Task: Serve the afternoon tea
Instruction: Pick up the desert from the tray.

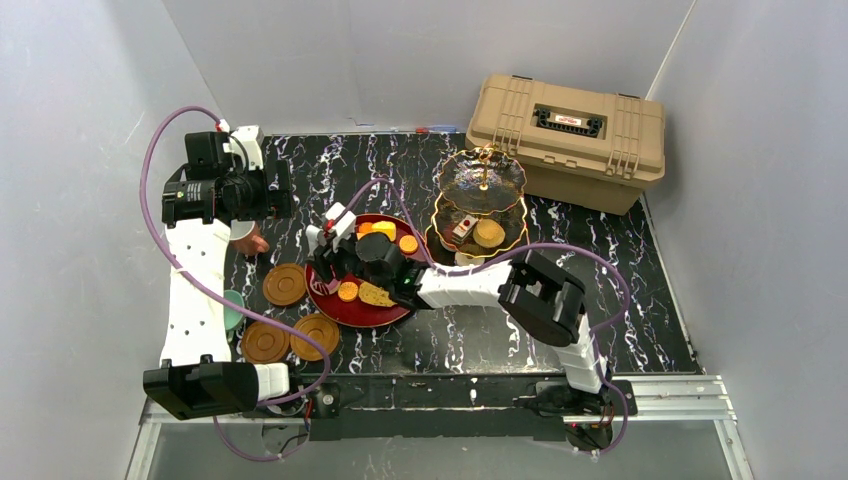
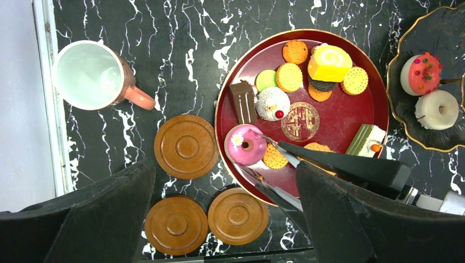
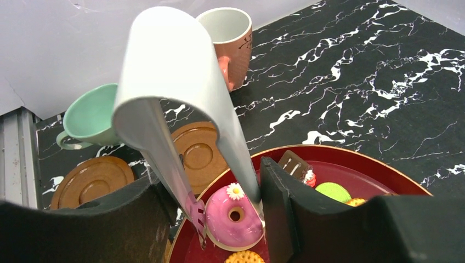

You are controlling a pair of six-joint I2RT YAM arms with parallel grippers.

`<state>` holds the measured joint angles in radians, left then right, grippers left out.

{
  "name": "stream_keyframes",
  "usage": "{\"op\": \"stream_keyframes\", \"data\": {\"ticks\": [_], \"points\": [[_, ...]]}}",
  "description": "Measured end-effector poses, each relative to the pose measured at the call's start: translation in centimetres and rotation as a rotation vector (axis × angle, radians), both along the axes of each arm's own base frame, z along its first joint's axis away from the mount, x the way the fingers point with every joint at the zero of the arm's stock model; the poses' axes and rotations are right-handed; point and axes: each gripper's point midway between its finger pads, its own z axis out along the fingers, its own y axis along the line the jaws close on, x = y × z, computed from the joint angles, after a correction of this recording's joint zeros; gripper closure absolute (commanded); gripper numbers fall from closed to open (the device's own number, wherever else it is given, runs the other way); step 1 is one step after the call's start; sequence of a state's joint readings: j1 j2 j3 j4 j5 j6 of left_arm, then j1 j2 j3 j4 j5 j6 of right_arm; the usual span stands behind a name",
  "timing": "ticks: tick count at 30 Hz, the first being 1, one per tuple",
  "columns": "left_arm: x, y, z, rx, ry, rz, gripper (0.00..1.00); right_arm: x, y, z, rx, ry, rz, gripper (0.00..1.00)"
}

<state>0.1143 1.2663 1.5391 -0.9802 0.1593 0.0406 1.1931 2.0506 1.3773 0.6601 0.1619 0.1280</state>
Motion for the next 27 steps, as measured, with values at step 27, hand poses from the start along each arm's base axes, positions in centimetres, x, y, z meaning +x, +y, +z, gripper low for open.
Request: {"op": "stream_keyframes", "data": {"ticks": [27], "points": [[-0.1, -0.2, 0.5, -0.009, -0.018, 0.001, 0.02, -1.3, -4.1, 6.0, 0.037, -0.074, -0.034, 0.72]]}}
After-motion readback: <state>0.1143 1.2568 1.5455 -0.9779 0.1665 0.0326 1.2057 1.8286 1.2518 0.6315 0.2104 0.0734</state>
